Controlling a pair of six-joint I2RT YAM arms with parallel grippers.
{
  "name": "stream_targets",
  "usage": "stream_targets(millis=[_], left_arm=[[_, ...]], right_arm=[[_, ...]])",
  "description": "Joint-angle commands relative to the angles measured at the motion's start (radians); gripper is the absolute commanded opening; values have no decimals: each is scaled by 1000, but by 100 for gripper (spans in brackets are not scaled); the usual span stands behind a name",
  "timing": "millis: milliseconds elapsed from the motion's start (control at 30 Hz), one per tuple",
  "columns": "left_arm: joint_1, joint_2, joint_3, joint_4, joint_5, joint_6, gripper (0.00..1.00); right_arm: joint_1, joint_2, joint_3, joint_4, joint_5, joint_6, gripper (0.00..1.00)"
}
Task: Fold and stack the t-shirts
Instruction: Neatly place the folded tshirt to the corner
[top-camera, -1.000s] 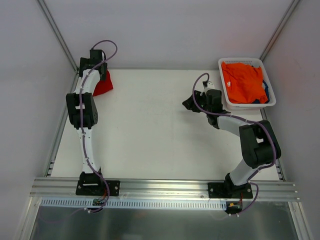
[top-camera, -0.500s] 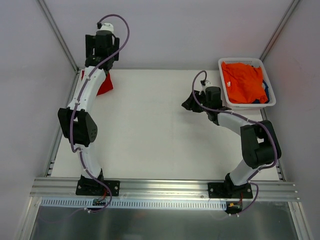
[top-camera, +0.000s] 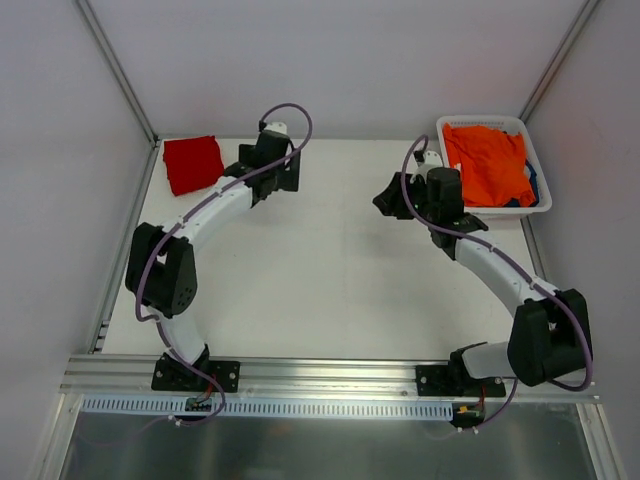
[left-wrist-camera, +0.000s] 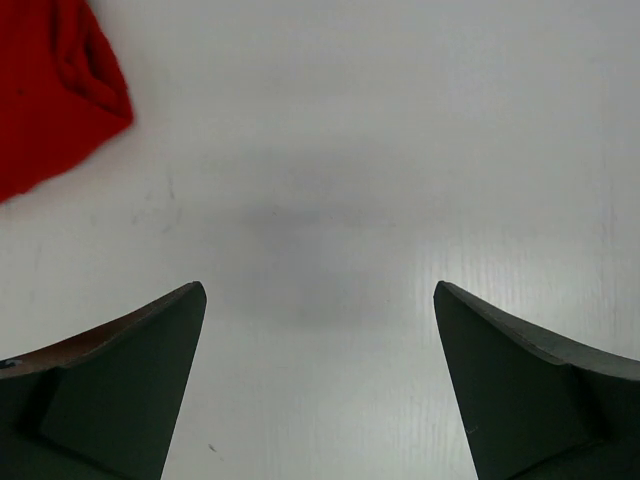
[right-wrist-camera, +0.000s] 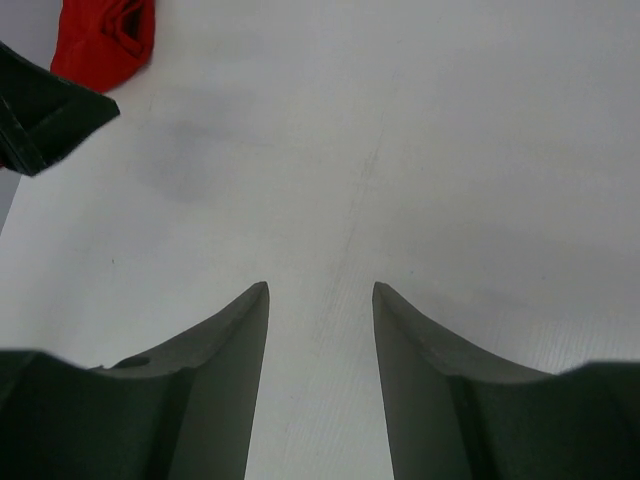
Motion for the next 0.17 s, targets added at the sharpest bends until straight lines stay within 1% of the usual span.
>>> stream_targets(millis=[0,33,133], left_arm=[[-38,-94,-75,69,35,-101,99],[-45,-105,-89,75,37,-108,99],[-60,-115,-141,107,62,-132,99]], right_arm=[[12,-56,-14,-65,46,-42,49],[17,-69,-12,-86,58,-49,48],[32,-93,-31,-91,97,-60,48]])
